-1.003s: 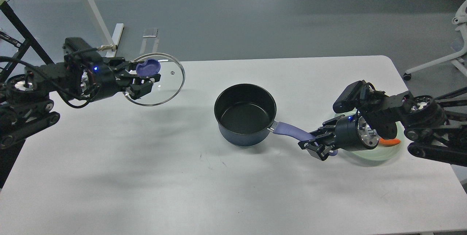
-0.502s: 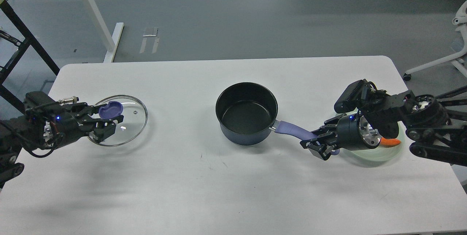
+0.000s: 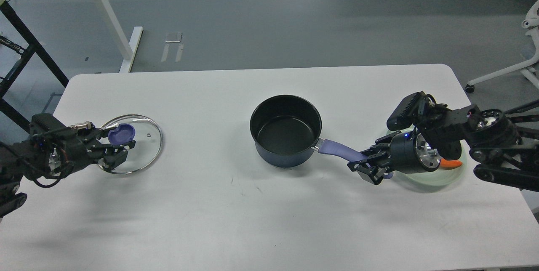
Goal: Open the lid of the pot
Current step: 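Lower the glass lid onto the table and release the knob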
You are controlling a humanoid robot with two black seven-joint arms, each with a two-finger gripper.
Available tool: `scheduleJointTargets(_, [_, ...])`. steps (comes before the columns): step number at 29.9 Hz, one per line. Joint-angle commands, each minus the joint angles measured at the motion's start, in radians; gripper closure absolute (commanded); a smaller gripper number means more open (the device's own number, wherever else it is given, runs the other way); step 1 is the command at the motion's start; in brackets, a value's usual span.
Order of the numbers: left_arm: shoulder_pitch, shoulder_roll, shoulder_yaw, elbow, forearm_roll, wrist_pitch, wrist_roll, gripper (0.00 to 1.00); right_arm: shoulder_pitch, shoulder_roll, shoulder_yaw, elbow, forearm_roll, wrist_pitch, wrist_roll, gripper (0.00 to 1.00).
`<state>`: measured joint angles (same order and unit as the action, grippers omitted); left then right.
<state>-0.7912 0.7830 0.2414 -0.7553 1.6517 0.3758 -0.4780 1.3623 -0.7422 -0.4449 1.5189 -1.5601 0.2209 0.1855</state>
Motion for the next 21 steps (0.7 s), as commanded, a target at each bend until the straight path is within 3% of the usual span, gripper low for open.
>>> scheduleJointTargets(1, [0.0,-0.001,0.01,0.001,0.0,0.011,-0.002,0.56,0.003,0.001,0.0,0.001,0.0,0.0,0.0,0.74])
scheduleJointTargets(3, [0.0,-0.001,0.01,0.001,0.0,0.011,-0.002,0.52,0.005,0.001,0.0,0.001,0.0,0.0,0.0,0.74])
scheduleJointTargets(6, [-0.002,-0.001,0.009,0.001,-0.001,0.012,-0.002,0.35,0.005,0.001,0.0,0.001,0.0,0.0,0.0,0.74])
scheduleJointTargets(9, [-0.002,-0.001,0.009,0.001,-0.001,0.012,-0.002,0.33,0.005,0.001,0.0,0.001,0.0,0.0,0.0,0.73])
scheduleJointTargets(16, [-0.005,-0.008,0.007,0.001,-0.003,0.038,-0.005,0.18,0.005,0.001,0.0,0.0,0.0,0.0,0.0,0.72])
scheduleJointTargets(19, [-0.019,-0.005,-0.008,-0.009,-0.036,0.031,-0.007,0.09,0.005,0.001,0.002,0.0,0.0,0.0,0.0,0.61])
scheduleJointTargets(21, [-0.046,-0.004,-0.01,-0.012,-0.136,0.029,-0.011,0.01,0.006,0.001,0.002,0.0,0.005,-0.002,0.0,0.45])
